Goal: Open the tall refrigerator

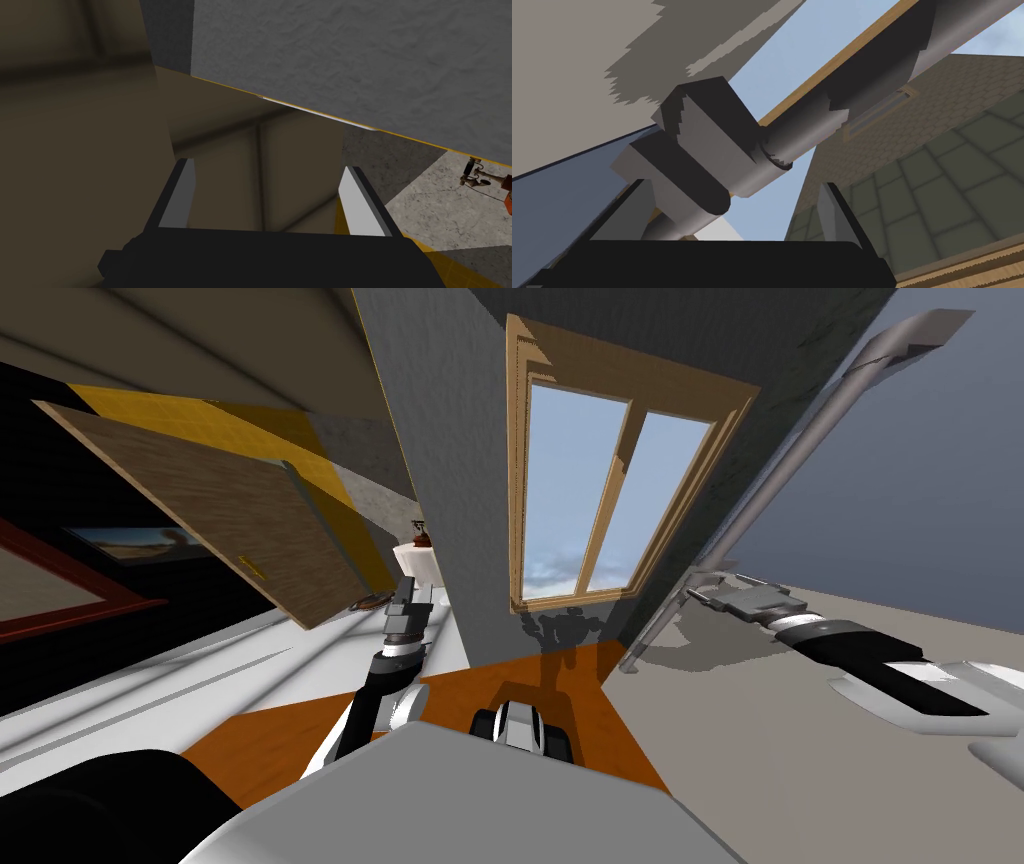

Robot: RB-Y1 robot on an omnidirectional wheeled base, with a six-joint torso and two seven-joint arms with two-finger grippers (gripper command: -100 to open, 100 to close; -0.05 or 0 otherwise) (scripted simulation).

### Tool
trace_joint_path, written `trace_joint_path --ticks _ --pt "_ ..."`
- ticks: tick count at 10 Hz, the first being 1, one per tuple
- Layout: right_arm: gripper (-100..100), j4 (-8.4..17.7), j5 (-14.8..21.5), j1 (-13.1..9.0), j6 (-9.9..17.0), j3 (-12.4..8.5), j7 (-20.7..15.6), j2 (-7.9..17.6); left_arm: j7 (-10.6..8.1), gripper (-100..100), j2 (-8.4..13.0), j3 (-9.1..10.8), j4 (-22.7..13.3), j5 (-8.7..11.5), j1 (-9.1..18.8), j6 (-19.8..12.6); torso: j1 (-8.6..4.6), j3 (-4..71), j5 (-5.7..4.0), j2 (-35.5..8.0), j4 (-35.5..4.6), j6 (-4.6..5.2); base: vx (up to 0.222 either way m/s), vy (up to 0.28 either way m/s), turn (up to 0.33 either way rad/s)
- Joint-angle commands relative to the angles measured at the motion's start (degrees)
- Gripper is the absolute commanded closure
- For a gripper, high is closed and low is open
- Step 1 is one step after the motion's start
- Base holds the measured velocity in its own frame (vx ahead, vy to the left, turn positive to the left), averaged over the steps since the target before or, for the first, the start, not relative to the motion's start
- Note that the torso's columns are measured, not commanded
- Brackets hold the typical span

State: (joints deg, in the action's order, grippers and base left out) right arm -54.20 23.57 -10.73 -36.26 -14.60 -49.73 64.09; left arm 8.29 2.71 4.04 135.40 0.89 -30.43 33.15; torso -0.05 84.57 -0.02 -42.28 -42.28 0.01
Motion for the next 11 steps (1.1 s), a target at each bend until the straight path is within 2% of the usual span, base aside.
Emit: trace_joint_path --ticks 1,2,3,4,5,6,7,8,9,10,11 --pt "-100 1.8 0.7 -0.9 0.8 -0.5 -1.5 2.9 0.0 0 0.0 0.0 0.0 0.0 0.0 0.0 0.12 0.0 0.04 0.0 0.0 -0.01 0.04 0.072 -0.012" --pt "-100 3.3 1.1 -1.6 0.8 -0.7 -2.4 4.3 0.0 0 0.0 0.0 0.0 0.0 0.0 0.0 0.14 0.0 0.06 0.0 0.0 0.0 0.048 0.083 -0.015" --pt "-100 3.8 0.9 -1.9 -0.1 -0.3 -1.8 3.9 0.0 0 0.0 0.0 0.0 0.0 0.0 0.0 0.14 0.0 0.06 0.0 0.0 -0.01 0.023 0.039 -0.008" --pt "-100 1.1 0.8 -3.9 2.2 2.5 -1.5 3.3 0.0 0 0.0 0.0 0.0 0.0 0.0 0.0 -0.04 0.0 -0.01 0.0 0.0 -0.02 0.058 -0.03 -0.343" --pt "-100 1.7 0.8 -3.9 2.2 2.9 -1.5 3.3 0.0 0 0.0 0.01 0.0 0.0 0.0 0.0 -0.27 0.0 -0.07 0.0 0.0 0.08 0.06 -0.039 -0.179" --pt "-100 -0.8 0.6 -5.7 4.3 5.2 -1.0 2.7 0.0 0 0.0 0.01 0.0 0.0 0.0 0.0 -0.19 0.0 -0.09 0.0 0.0 -0.03 0.072 -0.06 -0.266" --pt "-100 -2.3 0.6 -5.7 4.5 6.1 -1.0 2.7 0.0 0 0.0 0.02 0.0 0.0 0.0 0.0 -0.11 0.0 -0.03 0.1 0.0 0.01 0.057 -0.055 -0.176" --pt "-100 -4.4 0.4 -7.6 6.8 7.8 -0.6 2.0 0.0 0 0.0 0.01 0.0 0.0 0.0 0.0 0.02 0.0 0.01 0.0 0.0 -0.08 0.059 -0.053 -0.297" --pt "-100 -5.5 0.4 -7.6 6.9 9.3 -0.6 2.0 0.0 0 0.0 0.01 0.0 0.0 0.0 0.0 0.03 0.1 0.02 0.1 0.0 -0.05 0.05 -0.037 -0.162" --pt "-100 -7.6 0.2 -9.5 9.2 11.4 -0.1 1.3 0.0 0 0.0 0.01 0.0 0.0 0.0 0.0 0.03 0.1 0.04 0.2 0.1 -0.15 0.064 -0.044 -0.278" --pt "-100 -8.7 0.2 -9.5 9.2 12.6 -0.1 1.3 0.0 0 0.0 0.01 0.0 0.0 0.0 0.0 -0.03 0.2 0.03 0.3 0.1 -0.06 0.069 -0.042 -0.169"
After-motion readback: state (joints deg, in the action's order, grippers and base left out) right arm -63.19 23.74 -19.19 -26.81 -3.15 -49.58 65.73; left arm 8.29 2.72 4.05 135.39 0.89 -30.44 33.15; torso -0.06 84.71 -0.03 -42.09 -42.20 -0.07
